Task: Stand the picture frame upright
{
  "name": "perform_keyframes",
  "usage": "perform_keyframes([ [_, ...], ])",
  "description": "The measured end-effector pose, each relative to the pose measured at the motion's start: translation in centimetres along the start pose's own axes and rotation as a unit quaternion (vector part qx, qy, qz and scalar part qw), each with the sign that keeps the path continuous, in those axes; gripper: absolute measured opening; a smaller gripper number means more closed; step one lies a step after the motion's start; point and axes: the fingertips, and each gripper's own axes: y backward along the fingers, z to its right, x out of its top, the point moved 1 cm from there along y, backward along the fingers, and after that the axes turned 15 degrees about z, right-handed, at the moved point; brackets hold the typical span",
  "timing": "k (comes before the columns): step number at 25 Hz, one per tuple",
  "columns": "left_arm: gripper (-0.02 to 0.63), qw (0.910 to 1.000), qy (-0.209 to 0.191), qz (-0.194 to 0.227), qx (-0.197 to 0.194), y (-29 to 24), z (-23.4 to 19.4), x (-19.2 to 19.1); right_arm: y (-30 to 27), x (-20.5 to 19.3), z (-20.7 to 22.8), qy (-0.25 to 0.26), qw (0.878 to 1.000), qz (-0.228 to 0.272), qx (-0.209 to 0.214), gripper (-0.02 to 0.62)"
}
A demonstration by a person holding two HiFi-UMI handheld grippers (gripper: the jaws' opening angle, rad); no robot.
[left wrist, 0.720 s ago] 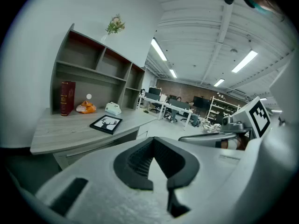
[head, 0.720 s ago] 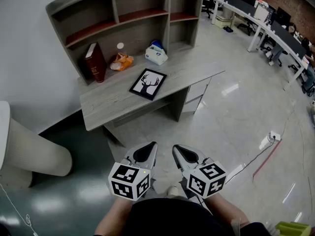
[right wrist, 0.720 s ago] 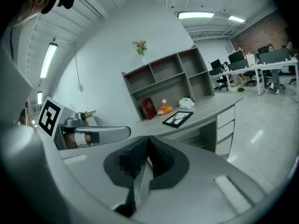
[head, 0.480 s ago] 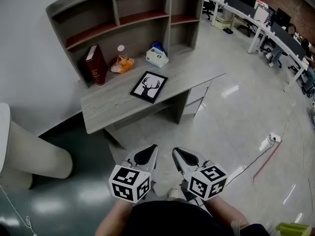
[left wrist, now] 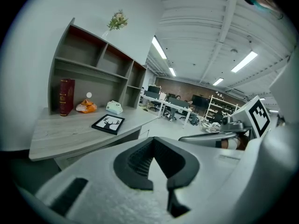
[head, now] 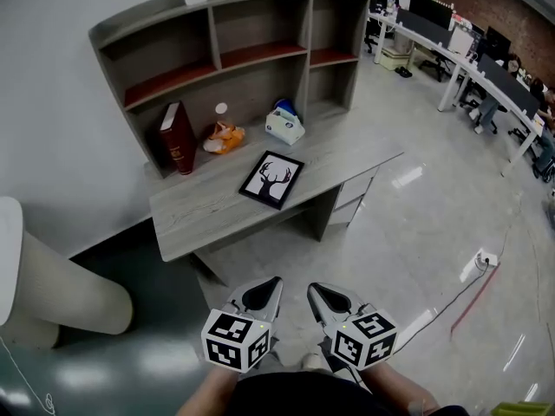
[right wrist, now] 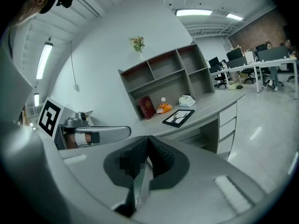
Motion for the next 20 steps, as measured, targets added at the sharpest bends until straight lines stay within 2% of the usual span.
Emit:
perform_keyframes([
  [9,-0.005,1.0,0.003,-0.005,0.001,-0.6,-3.5,0.6,-3.4,-0.2,-0.4,-0.005,1.0,-0.009,-0.006,-0.003],
  [14,-0.005,0.9998,0.02,0.008,-0.004,-1.1,-5.4,1.3,-5.4,-0.2,-0.5,-0.007,1.0,-0.01,-0.007,-0.003],
  [20,-0.005,0.9999,0.01,-0.004,-0.01,-1.6,-7.6,1.8,-8.1,0.1,-1.0,-0.007,1.0,-0.009,-0.007,-0.003],
])
